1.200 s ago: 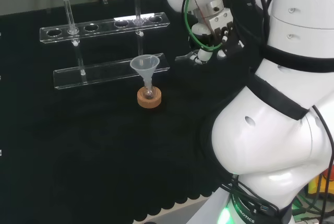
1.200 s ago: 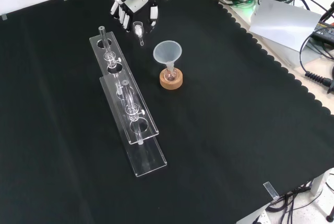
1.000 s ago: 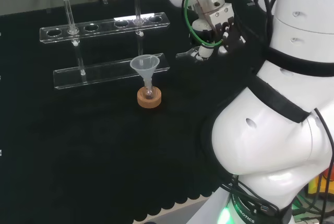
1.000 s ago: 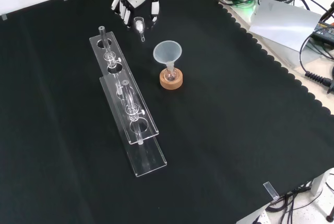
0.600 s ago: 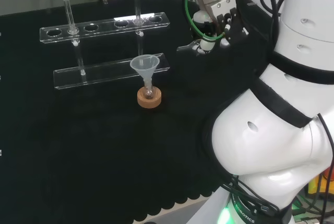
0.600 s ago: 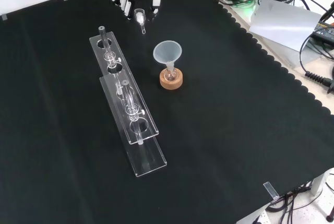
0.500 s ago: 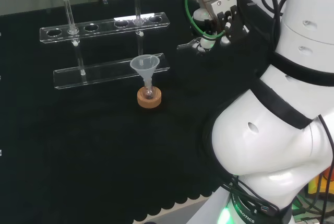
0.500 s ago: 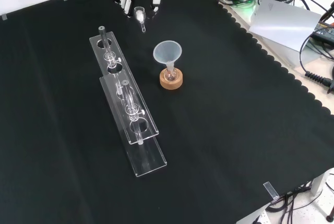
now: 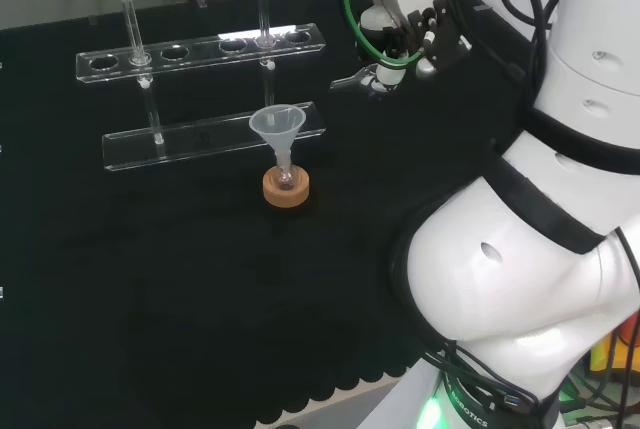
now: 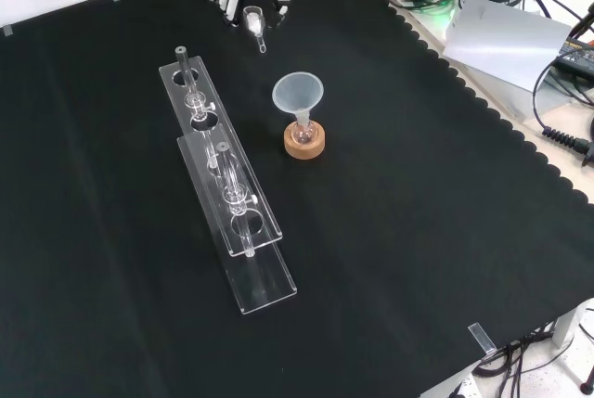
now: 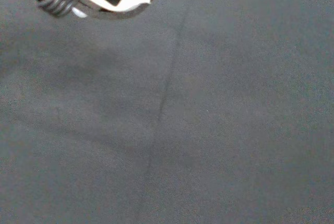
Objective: Pour all the NaCl from the weighing funnel into the round-bottom flask.
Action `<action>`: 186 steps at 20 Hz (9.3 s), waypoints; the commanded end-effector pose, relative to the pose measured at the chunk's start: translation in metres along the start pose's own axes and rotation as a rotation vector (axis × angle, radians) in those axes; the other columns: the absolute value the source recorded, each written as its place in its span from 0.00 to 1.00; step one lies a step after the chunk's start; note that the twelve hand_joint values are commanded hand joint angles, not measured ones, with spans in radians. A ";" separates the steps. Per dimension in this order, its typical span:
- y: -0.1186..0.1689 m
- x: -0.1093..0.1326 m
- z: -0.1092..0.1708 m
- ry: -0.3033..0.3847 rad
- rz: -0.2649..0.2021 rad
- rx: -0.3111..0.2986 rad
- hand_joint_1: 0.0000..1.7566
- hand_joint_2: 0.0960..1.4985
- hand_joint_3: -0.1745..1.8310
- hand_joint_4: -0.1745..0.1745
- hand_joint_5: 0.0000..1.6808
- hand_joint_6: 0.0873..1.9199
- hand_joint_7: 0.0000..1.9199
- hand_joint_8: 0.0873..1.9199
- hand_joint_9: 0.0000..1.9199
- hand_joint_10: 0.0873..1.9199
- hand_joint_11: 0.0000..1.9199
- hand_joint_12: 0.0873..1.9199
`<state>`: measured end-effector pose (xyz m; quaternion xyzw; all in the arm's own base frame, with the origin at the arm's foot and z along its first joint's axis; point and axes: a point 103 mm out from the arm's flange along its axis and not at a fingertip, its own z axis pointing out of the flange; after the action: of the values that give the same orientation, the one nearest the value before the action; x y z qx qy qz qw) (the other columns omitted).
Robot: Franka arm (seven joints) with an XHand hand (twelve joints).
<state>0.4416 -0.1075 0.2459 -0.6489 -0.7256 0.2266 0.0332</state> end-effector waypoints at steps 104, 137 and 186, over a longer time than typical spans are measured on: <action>0.005 0.115 -0.075 -0.662 -0.097 0.115 0.62 0.43 0.42 1.00 0.69 0.44 0.48 0.29 0.55 0.20 0.27 0.64; 0.004 0.131 -0.088 -0.858 -0.074 0.166 0.62 0.44 0.42 1.00 0.68 0.44 0.47 0.29 0.54 0.20 0.26 0.64; -0.001 0.167 -0.099 -1.137 -0.016 0.166 0.62 0.43 0.42 1.00 0.69 0.44 0.47 0.30 0.54 0.20 0.25 0.65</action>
<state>0.4486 0.0797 0.2927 -0.4164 -0.6143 0.5956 -0.3074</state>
